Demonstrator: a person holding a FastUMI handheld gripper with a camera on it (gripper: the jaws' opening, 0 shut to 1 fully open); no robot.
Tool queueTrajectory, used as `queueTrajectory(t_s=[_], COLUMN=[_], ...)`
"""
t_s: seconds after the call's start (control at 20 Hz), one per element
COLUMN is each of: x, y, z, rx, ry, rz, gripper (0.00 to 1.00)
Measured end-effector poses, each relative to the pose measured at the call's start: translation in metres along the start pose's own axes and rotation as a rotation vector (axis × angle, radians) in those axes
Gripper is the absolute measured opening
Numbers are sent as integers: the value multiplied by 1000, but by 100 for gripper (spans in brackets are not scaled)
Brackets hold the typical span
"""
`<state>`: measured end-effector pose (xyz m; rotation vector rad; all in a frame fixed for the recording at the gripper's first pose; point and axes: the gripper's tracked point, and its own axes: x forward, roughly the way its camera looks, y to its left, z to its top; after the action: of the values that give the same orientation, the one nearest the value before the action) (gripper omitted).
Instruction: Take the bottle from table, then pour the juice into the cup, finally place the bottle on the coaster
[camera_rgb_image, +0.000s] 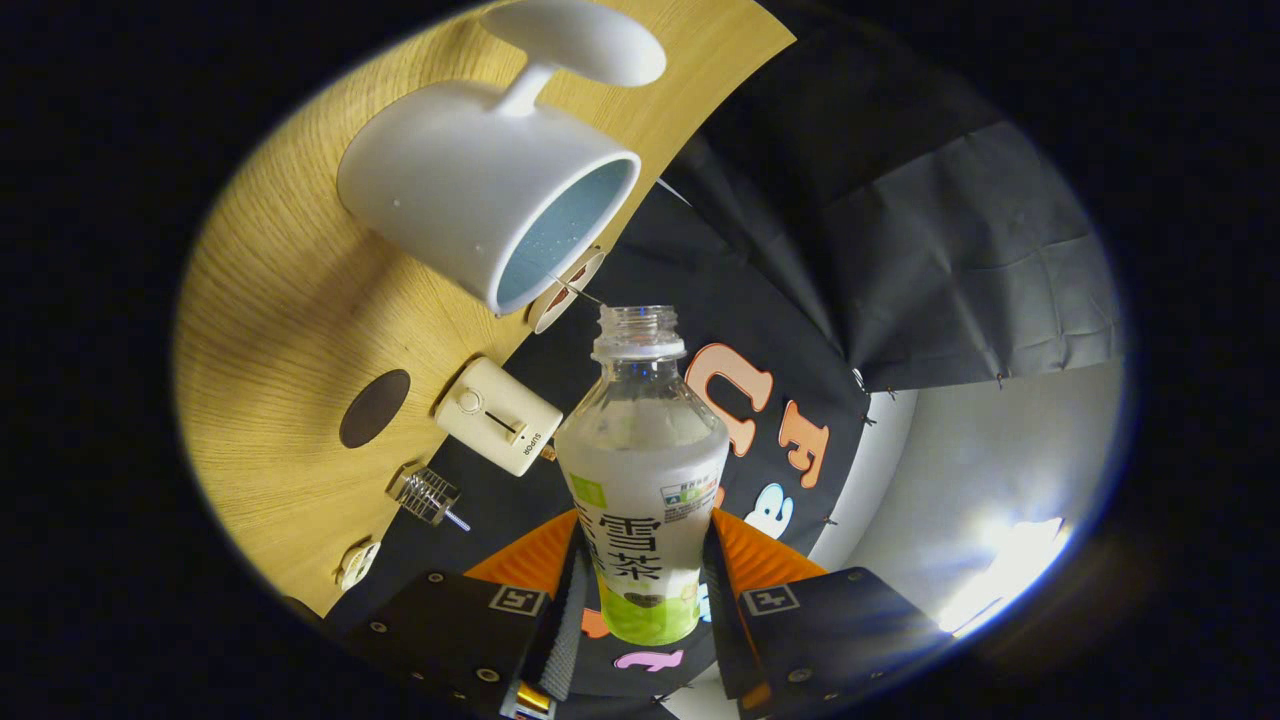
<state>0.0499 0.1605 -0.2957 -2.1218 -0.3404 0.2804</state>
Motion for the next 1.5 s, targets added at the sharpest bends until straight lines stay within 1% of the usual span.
queueTrajectory(t_s=[0.35,0.5,0.65,0.85,1.0,1.15,1.35,1.5], x=[-8,-8,-12,-17,-8,-9,-2,14], y=[8,19,33,59,65,76,79,82], z=[6,7,12,15,18,22,11,-2], rx=[42,85,154,359,511,701,936,1110], ry=[16,28,37,90,119,169,255,317], rz=[37,68,126,258,318,397,428,415], gripper=[57,57,57,57,57,57,57,57])
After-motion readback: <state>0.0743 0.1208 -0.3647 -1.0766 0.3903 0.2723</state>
